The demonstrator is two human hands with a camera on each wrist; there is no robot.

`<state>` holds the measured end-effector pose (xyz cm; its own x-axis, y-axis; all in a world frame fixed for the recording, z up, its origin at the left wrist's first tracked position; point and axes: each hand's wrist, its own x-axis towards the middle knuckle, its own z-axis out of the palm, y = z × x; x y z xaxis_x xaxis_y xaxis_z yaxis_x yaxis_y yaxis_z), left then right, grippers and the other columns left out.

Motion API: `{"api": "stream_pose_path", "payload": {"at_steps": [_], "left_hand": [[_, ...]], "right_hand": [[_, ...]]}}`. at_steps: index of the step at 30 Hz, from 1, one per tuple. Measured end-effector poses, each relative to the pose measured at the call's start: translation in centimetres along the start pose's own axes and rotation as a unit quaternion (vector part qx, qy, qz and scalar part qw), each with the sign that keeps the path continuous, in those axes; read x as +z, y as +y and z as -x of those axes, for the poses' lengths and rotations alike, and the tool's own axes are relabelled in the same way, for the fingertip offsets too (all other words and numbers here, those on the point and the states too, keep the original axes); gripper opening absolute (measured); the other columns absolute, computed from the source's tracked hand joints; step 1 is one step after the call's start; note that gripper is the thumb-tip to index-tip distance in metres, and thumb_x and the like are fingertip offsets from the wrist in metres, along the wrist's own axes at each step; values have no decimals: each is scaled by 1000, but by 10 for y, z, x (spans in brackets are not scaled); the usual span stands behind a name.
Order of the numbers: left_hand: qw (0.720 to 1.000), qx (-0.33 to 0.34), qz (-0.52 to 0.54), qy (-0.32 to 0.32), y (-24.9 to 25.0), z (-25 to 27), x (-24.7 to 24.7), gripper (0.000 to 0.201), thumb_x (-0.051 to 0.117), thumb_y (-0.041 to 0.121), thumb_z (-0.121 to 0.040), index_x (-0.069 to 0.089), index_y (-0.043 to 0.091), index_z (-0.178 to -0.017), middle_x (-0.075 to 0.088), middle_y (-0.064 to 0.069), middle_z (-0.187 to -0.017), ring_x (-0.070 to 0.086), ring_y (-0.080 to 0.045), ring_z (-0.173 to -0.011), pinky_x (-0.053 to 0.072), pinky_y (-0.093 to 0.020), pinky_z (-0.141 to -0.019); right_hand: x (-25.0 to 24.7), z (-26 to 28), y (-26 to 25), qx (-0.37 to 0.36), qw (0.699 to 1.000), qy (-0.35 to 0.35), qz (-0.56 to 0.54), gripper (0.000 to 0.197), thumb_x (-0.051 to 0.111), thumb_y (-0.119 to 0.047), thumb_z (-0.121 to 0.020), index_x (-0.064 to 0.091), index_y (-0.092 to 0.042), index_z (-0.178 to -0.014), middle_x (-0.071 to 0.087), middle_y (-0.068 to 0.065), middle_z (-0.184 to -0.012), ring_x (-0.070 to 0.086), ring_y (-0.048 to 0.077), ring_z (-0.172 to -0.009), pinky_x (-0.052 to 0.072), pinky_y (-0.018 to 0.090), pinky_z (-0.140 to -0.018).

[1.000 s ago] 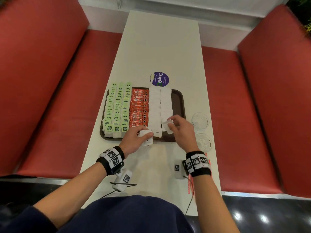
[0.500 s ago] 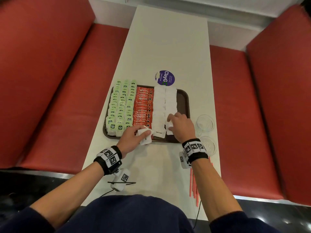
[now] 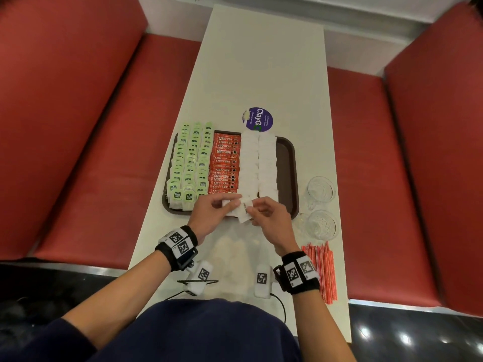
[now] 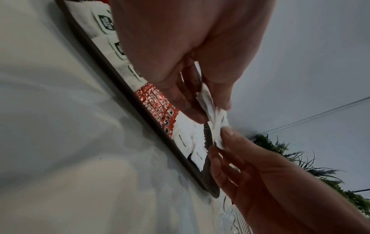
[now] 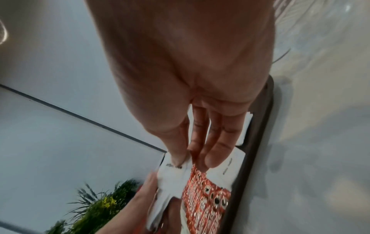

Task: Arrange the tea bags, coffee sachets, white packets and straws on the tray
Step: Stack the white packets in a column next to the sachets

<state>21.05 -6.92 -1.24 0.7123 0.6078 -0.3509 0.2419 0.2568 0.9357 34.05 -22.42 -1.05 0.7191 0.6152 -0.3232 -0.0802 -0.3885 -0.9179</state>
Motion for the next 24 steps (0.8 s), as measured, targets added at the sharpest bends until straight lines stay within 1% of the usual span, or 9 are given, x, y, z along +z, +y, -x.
{"api": "stream_pose_path", "payload": {"at_steps": [2, 5, 7, 8, 10, 12, 16, 19, 24], "left_hand": [[1000, 17, -26, 3, -1, -1, -6, 20, 77, 15, -99, 85, 25, -115, 80, 7, -116, 73, -11, -110, 56, -31, -95], [999, 24, -30, 3, -1, -2, -14, 31, 76, 10, -99, 80, 27, -125, 82, 7, -109, 74, -11, -108, 55, -28, -93], [1000, 22, -20, 6, 1, -1, -16, 47, 79, 5, -96, 70, 27, -137, 77, 15, -79, 73, -1, -83, 54, -18, -81], [999, 25, -25, 14, 1, -1, -17, 54, 81, 5, -94, 66, 28, -140, 68, 19, -64, 66, 4, -68, 50, -13, -72], [999, 25, -24, 30, 0, -1, -18, 56, 88, 9, -87, 66, 25, -137, 61, 19, -56, 57, 4, -59, 46, -12, -66], [999, 17, -20, 42, 1, 0, -20, 50, 92, 15, -83, 69, 20, -127, 66, 17, -60, 60, 2, -61, 47, -15, -68], [998, -8, -20, 58, 0, -1, -25, 47, 95, 24, -80, 70, 21, -119, 81, 6, -86, 73, -8, -82, 55, -26, -82], [998, -14, -19, 62, 1, -1, -27, 43, 94, 22, -82, 68, 18, -116, 83, -2, -97, 79, -23, -96, 60, -38, -93], [997, -15, -19, 69, 5, 0, -33, 37, 92, 18, -84, 69, 16, -113, 83, -2, -98, 80, -20, -94, 60, -37, -93]], "right_hand": [[-10, -4, 3, -8, 999, 42, 23, 8, 84, -29, -96, 78, -27, -101, 79, -3, -94, 77, 21, -93, 67, 45, -82], [-26, -13, 4, -2, 994, 77, 80, 10, 81, -28, -97, 73, -32, -101, 77, -8, -95, 75, 13, -91, 66, 46, -87], [-31, -17, 2, 1, 992, 73, 107, 14, 80, -25, -97, 70, -31, -105, 76, -9, -97, 75, 11, -89, 66, 43, -87], [-32, -18, 0, -4, 990, 71, 121, 16, 80, -23, -97, 69, -29, -107, 76, -9, -98, 74, 10, -87, 65, 39, -85], [-31, -20, -3, -35, 982, 77, 168, 15, 80, -21, -97, 68, -26, -105, 75, -9, -96, 73, 6, -83, 60, 29, -78], [-26, -22, -3, -95, 964, 96, 228, 15, 80, -19, -97, 68, -28, -98, 72, -10, -93, 69, 5, -82, 54, 24, -73], [-7, -25, 3, -173, 930, 90, 311, 18, 76, -11, -94, 68, -26, -97, 61, -11, -97, 59, 12, -95, 50, 29, -78], [4, -26, 12, -172, 911, 22, 375, 13, 75, -10, -96, 71, -22, -99, 60, -6, -101, 55, 16, -100, 51, 33, -80], [0, -29, 18, -125, 902, -36, 411, 14, 78, -22, -98, 76, -20, -112, 65, -2, -115, 57, 22, -113, 50, 36, -90]]}}
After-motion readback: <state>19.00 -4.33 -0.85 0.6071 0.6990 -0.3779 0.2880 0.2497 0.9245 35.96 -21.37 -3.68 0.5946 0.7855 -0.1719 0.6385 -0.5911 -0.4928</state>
